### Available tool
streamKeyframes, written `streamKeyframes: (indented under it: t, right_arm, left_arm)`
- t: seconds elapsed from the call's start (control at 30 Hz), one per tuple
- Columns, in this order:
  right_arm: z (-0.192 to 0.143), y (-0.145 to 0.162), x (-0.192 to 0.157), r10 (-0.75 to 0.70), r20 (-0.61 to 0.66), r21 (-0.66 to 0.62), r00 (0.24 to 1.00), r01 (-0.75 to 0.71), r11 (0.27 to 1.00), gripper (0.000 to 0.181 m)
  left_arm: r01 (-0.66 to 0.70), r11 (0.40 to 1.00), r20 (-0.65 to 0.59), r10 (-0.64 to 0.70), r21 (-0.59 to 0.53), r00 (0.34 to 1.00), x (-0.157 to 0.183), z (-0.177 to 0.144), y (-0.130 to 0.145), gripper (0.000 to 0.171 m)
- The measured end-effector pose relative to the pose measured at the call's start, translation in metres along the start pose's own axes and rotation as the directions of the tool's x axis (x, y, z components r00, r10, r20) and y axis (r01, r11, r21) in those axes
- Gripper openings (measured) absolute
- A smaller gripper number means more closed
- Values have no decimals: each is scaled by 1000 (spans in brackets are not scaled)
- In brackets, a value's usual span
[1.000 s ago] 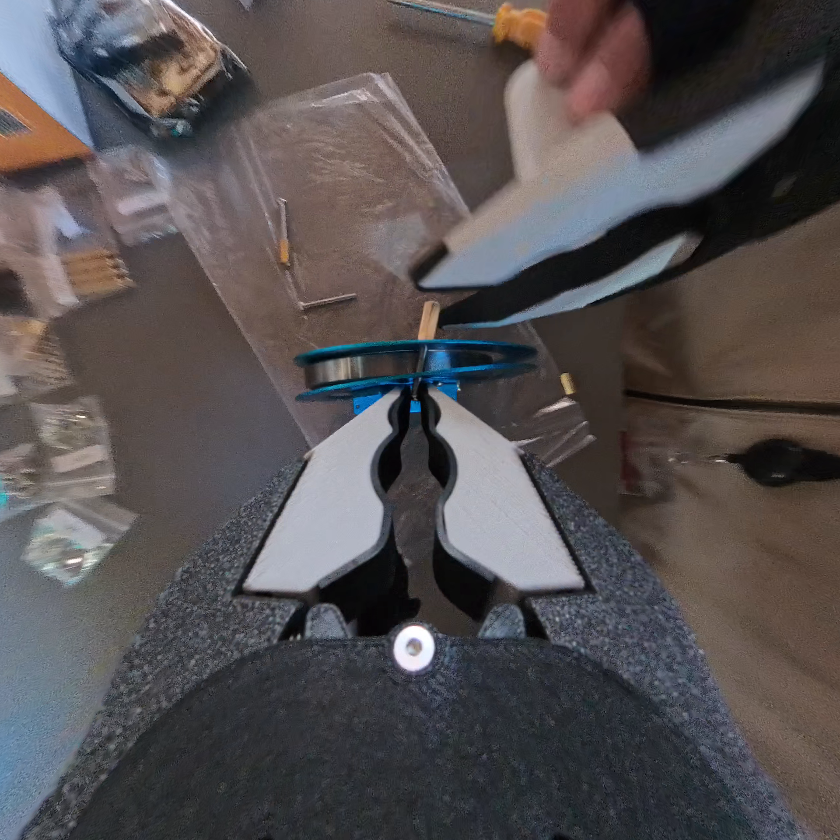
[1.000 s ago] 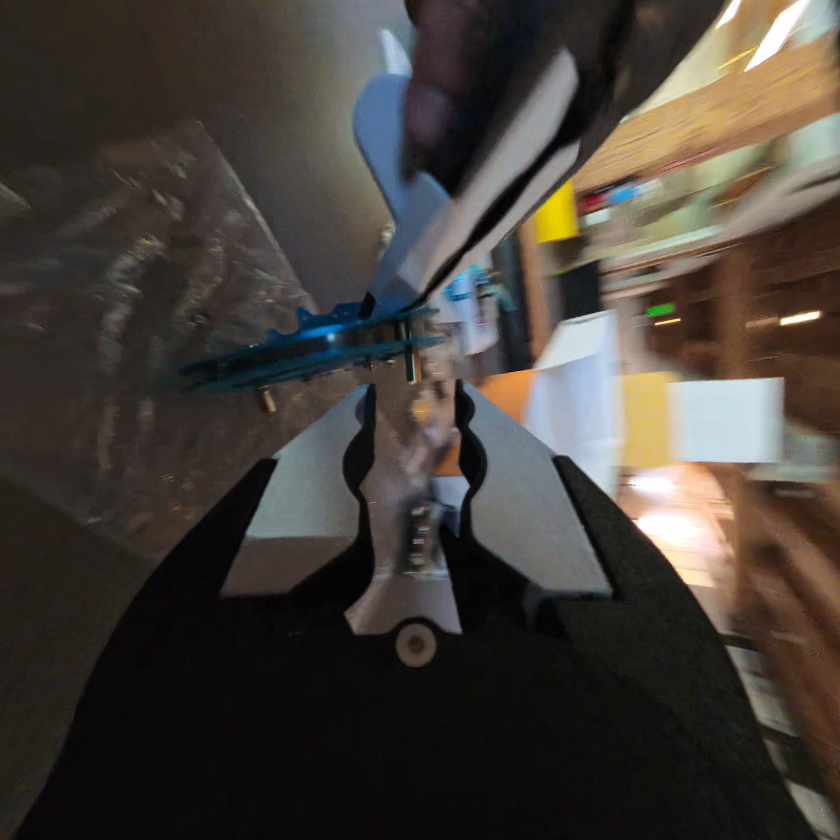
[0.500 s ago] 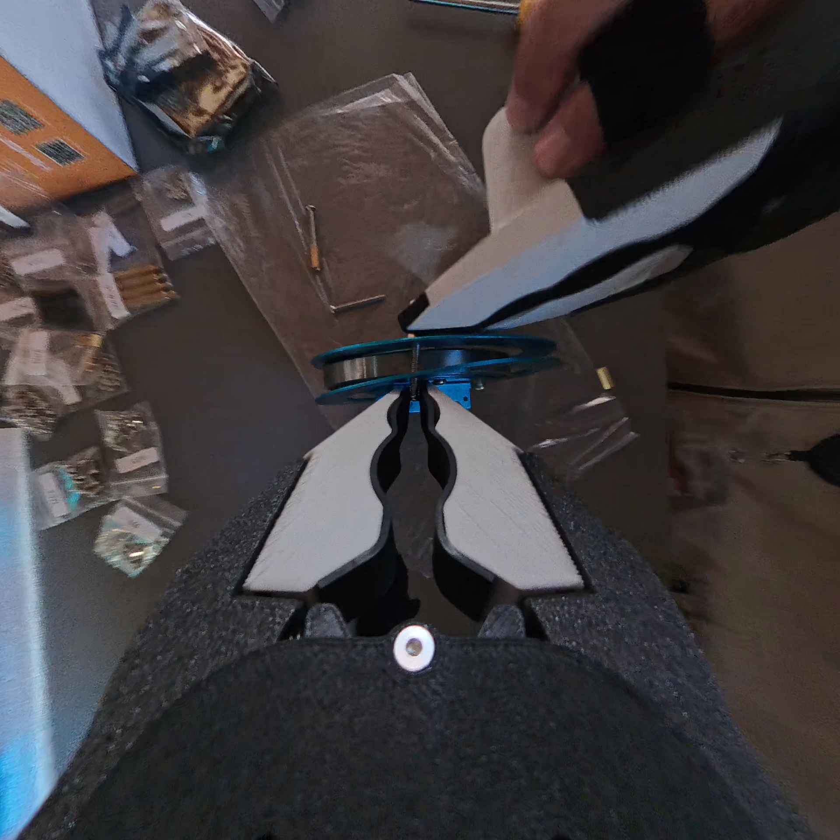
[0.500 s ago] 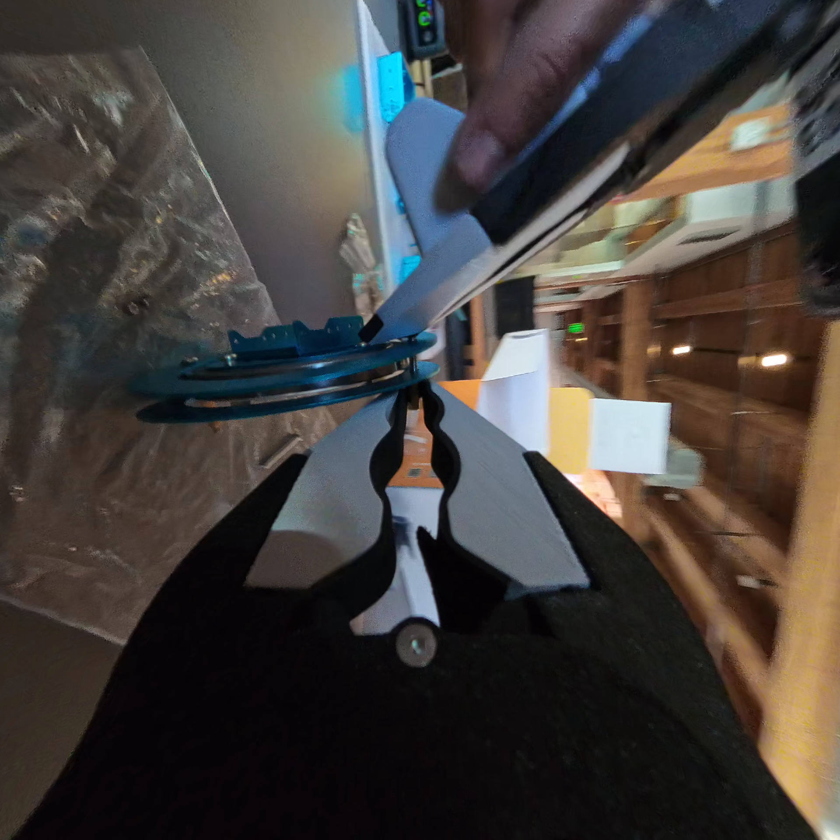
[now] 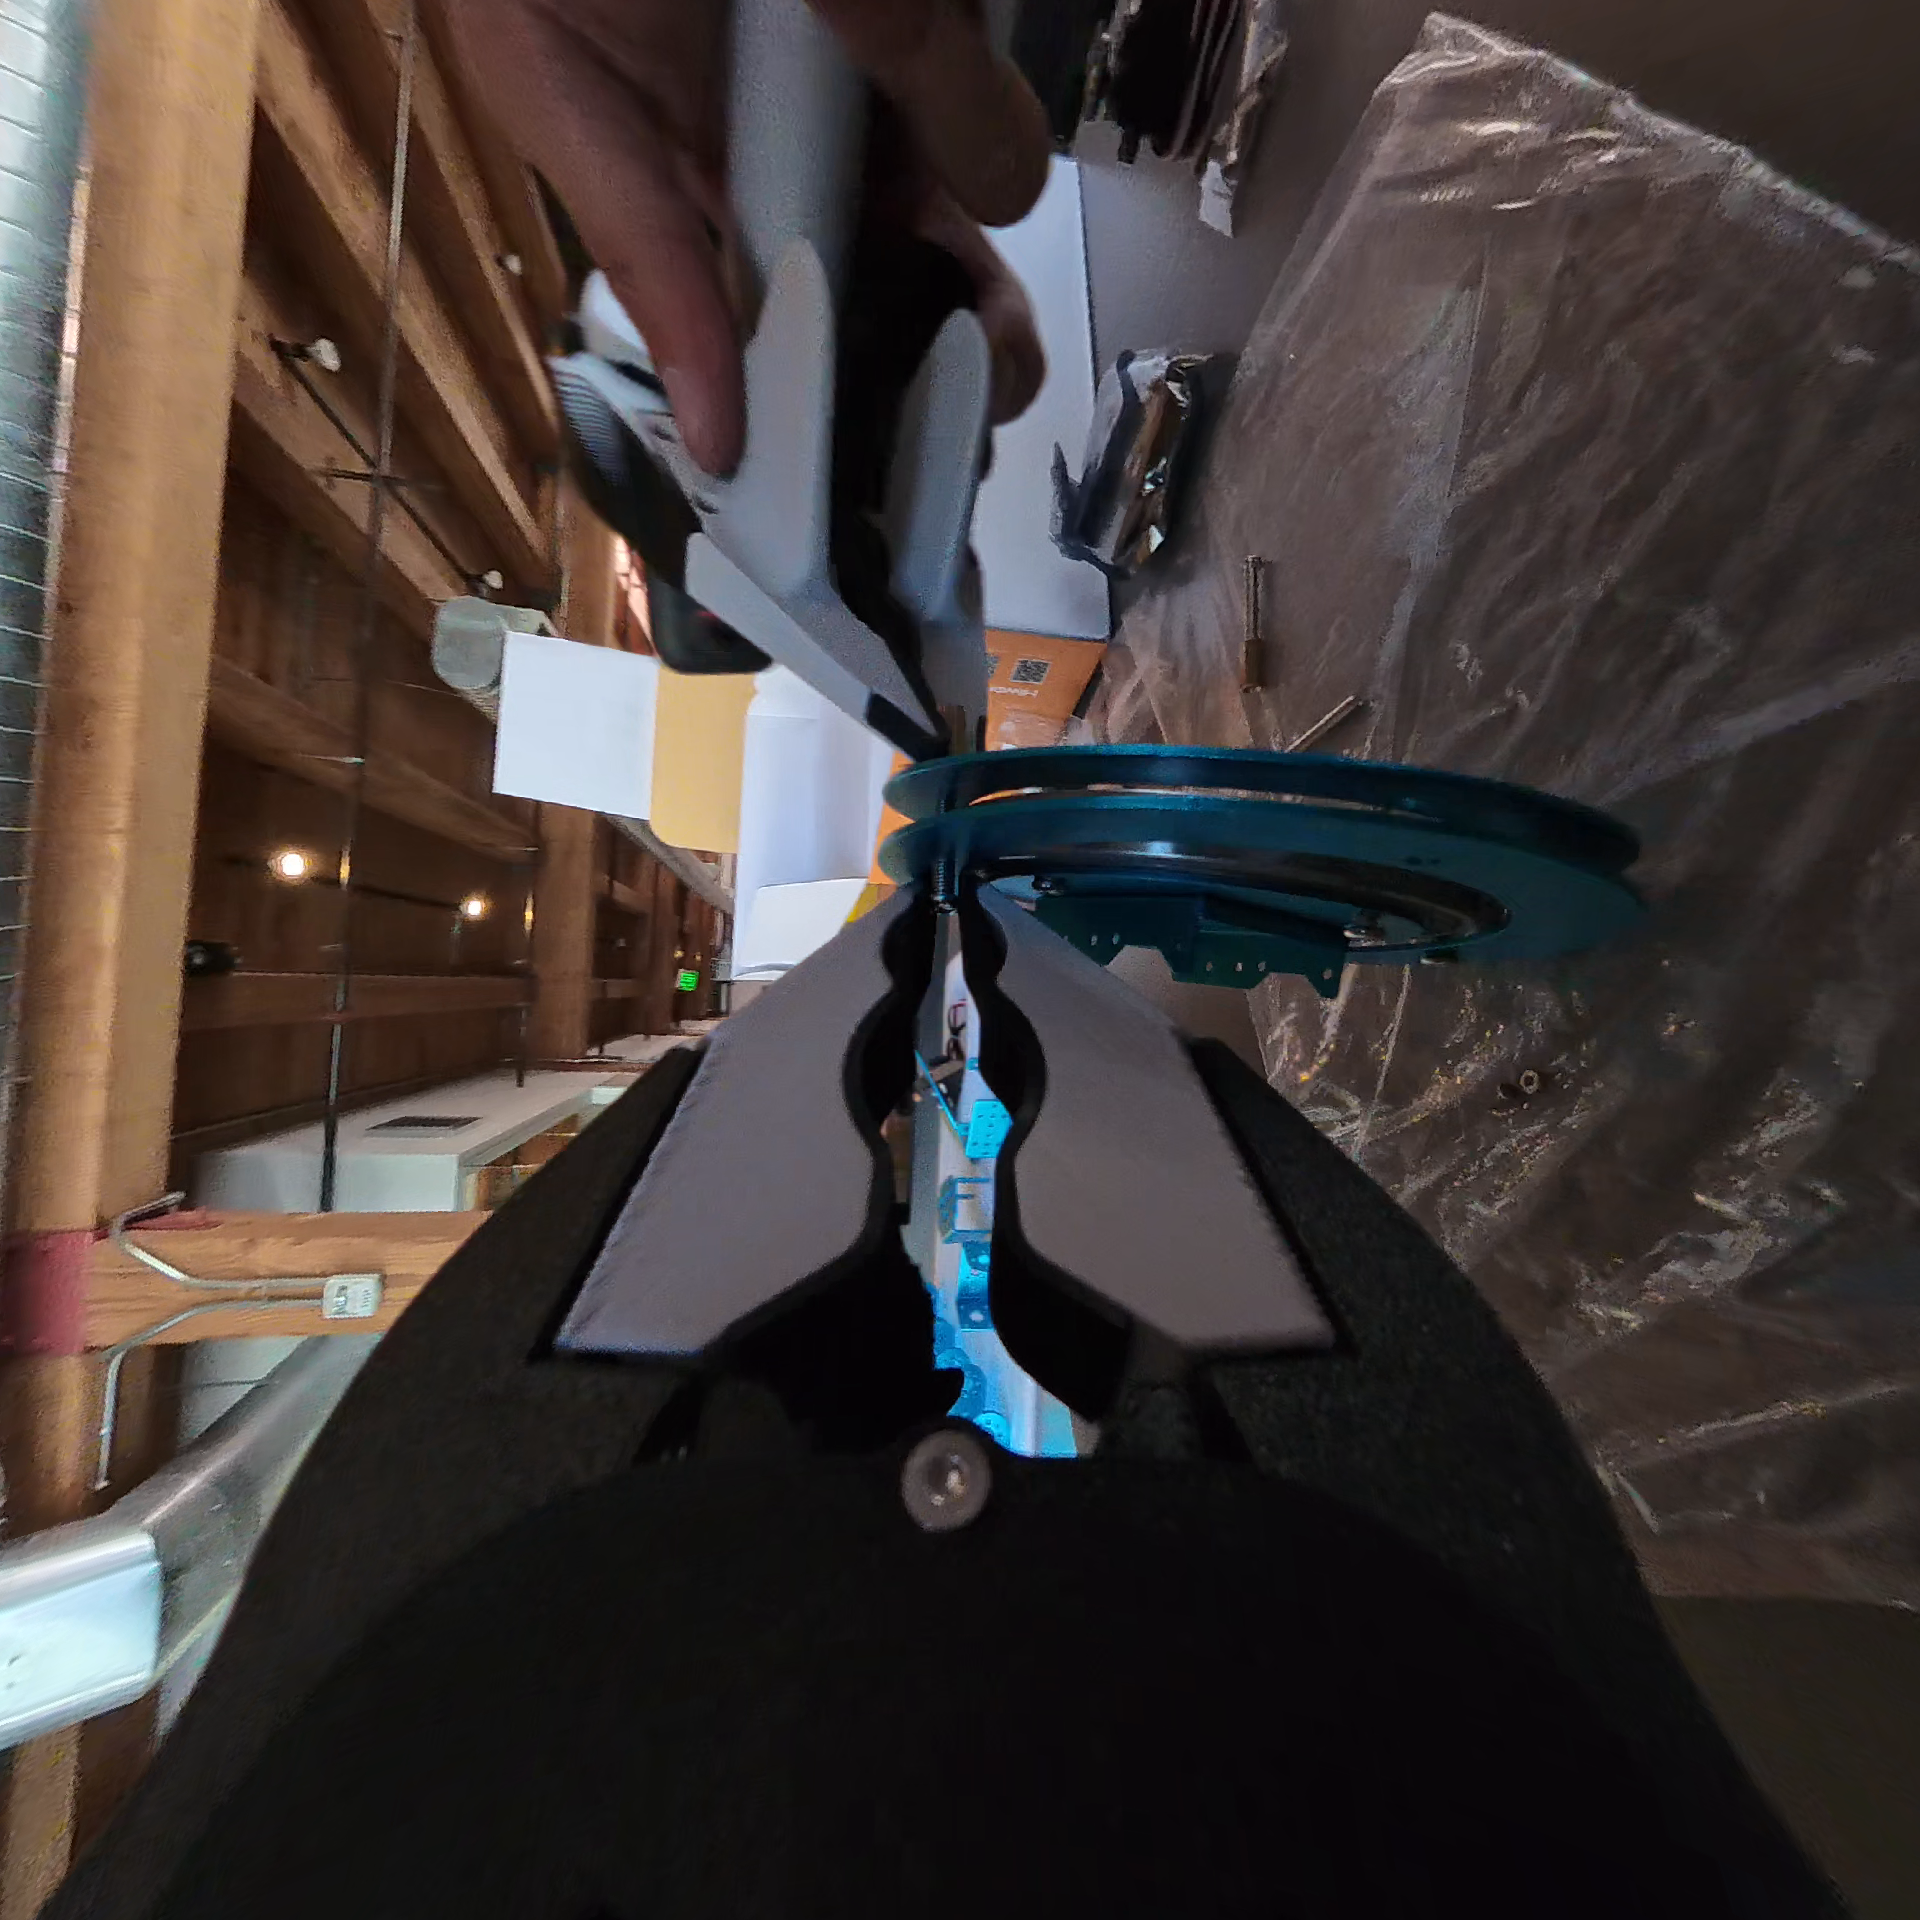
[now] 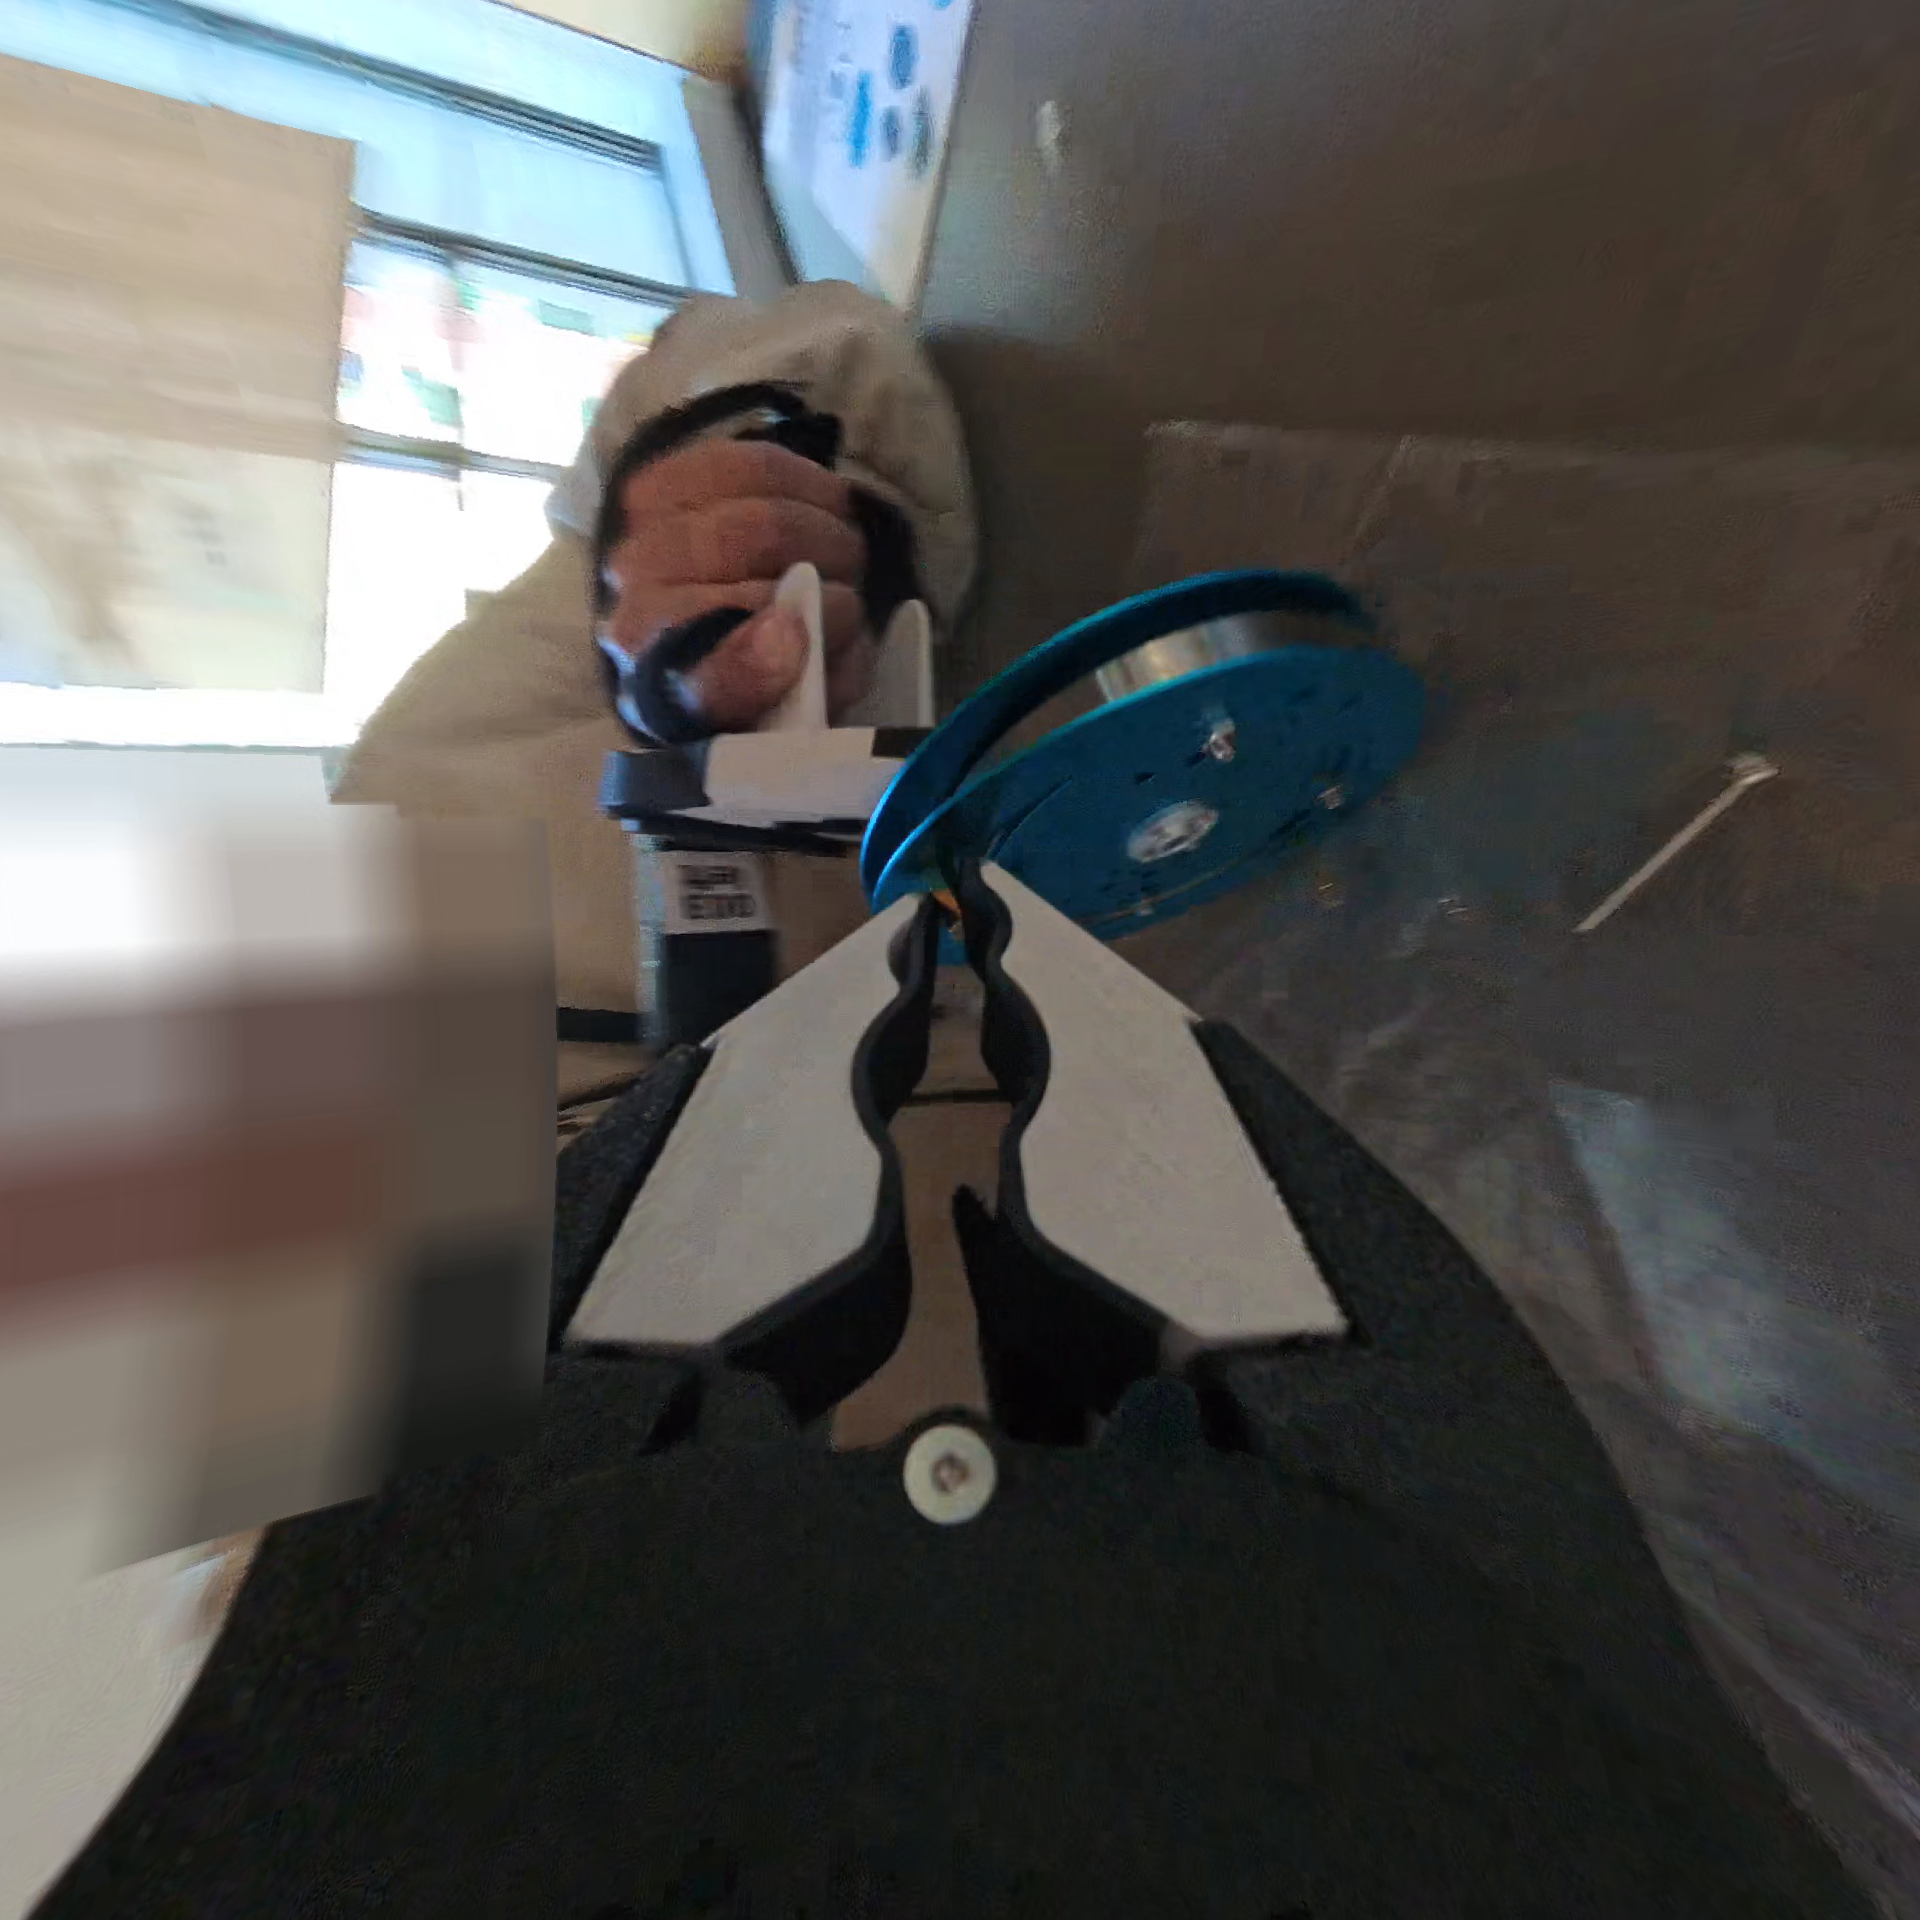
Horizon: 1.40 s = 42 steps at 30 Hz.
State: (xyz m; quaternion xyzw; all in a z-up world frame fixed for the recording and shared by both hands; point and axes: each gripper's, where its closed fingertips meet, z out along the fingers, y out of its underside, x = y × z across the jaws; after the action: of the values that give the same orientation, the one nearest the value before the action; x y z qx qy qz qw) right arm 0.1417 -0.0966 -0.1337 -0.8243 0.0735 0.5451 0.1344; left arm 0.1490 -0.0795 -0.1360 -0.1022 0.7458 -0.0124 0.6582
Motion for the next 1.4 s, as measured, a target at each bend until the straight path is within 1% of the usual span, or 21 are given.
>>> streamKeyframes:
  t: [0.07, 0.17, 0.23, 0.3, 0.33, 0.37, 0.43, 0.5, 0.6, 0.67, 0.73, 0.8, 0.93, 1.03, 1.1, 1.17, 1.2, 1.27, 1.33, 1.37, 1.4]
  right_arm:
    - [2, 4, -2, 91, 117, -23, 989, -89, 996, 3]
    - [3, 10, -3, 54, 86, -27, 995, -52, 998, 3]
    - [3, 10, -3, -76, -5, -11, 997, 76, 997, 5]
    - [2, 10, -1, -314, -182, -20, 932, 316, 949, 6]
    - [0, 7, 1, -445, -304, -35, 843, 456, 889, 8]
    - [-3, 3, 3, -557, -430, -72, 710, 588, 806, 11]
    - [-11, -2, 8, -681, -638, -229, 359, 756, 613, 22]
    - [-21, -8, 8, -648, -762, -382, 17, 795, 470, 27]
    - [-20, -10, 7, -540, -743, -612, -395, 728, 309, 31]
    - [-16, -12, 8, -438, -642, -757, -629, 610, 234, 35]
    - [-11, -15, 8, -317, -493, -870, -810, 463, 170, 31]
    - [-7, -20, 7, -231, -410, -911, -883, 386, 142, 21]
    - [-4, -25, 0, -206, -444, -896, -872, 427, 126, 13]
    - [-4, -29, 4, -255, -430, -903, -866, 411, 127, 6]
    - [-6, -32, 5, -270, -408, -913, -872, 389, 122, 5]
    - [-6, -32, 7, -351, -460, -887, -816, 440, 138, 4]
    - [-5, -32, 7, -416, -516, -852, -748, 499, 160, 3]
    - [-2, -27, 9, -562, -642, -731, -521, 638, 242, 4]
    - [1, -21, 8, -682, -692, -576, -238, 751, 323, 4]
    - [2, -17, 7, -722, -687, -494, -80, 781, 383, 4]
    - [3, -14, 8, -737, -667, -391, 112, 789, 474, 4]
  left_arm:
    - [-28, 1000, 41, 28, 7, 999, 0, -3, -2, 2]
    - [-13, 1000, 22, 13, 23, 1000, 1, -4, -5, 1]
    - [47, 998, -60, -45, 28, 997, 3, -2, -3, 2]
    - [204, 979, -207, -194, 27, 959, 6, -2, -2, 2]
    - [255, 967, -272, -243, 9, 931, 7, -1, 0, 2]
    - [295, 955, -329, -283, -13, 901, 7, 0, 2, 2]
    - [365, 929, -434, -353, -59, 829, 9, 0, 7, 2]
    - [426, 895, -541, -424, -130, 726, 11, -1, 11, 2]
    - [485, 838, -693, -506, -251, 514, 15, -7, 13, 2]
    - [517, 784, -772, -550, -344, 320, 19, -14, 11, 2]
    - [522, 741, -806, -570, -422, 158, 20, -18, 10, 2]
    - [513, 719, -815, -576, -470, 60, 20, -19, 11, 2]
    - [496, 709, -824, -566, -502, -25, 20, -21, 9, 2]
    - [477, 737, -841, -541, -478, -6, 21, -22, 8, 2]
    - [463, 756, -836, -546, -463, 55, 20, -16, 12, 2]
    - [447, 793, -832, -529, -415, 166, 20, -11, 15, 2]
    - [437, 817, -826, -509, -375, 242, 20, -9, 16, 2]
    - [384, 882, -777, -438, -275, 451, 19, -3, 18, 1]
    - [313, 931, -677, -352, -185, 646, 17, 0, 16, 2]
    - [261, 955, -606, -292, -141, 740, 15, 2, 15, 2]
    - [199, 974, -521, -226, -108, 823, 12, 3, 14, 2]
